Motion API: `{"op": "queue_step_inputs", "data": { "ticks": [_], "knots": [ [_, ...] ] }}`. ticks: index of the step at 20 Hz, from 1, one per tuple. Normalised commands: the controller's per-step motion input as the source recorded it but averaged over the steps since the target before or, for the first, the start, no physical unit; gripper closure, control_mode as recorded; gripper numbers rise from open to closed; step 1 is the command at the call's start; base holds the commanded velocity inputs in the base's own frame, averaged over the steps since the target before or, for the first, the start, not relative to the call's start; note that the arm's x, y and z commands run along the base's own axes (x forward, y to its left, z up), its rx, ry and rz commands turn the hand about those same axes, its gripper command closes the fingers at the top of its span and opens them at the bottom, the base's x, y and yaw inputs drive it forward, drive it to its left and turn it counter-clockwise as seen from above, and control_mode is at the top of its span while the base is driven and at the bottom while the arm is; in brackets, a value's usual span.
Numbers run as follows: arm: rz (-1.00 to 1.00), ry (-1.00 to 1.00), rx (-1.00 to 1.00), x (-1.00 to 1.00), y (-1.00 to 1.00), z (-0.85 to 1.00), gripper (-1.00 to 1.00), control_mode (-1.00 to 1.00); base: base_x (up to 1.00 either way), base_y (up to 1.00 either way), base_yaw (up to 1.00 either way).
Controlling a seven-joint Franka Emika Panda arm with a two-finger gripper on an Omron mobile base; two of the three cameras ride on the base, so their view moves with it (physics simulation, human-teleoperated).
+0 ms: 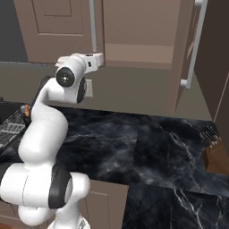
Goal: Open the cabinet. Pick the soap dispenser and place it next to the sink. Then close the cabinet.
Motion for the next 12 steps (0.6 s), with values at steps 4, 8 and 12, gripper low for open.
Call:
{"op": "queue_step_inputs", "data": {
  "ticks": [4,8,12],
  "knots": [
    [0.18,0.27,-0.01,-0.51,-0.35,0.61,-1.0,-1.0,0.0,0.0,0.0],
    [0.18,0.43,-0.06,-0.29,-0.24,0.54,-1.0,-1.0,0.0,0.0,0.0],
    [0.14,0.56,-0.1,-0.04,-0.02,0.02,-1.0,-1.0,0.0,0.0,0.0]
  ]
}}
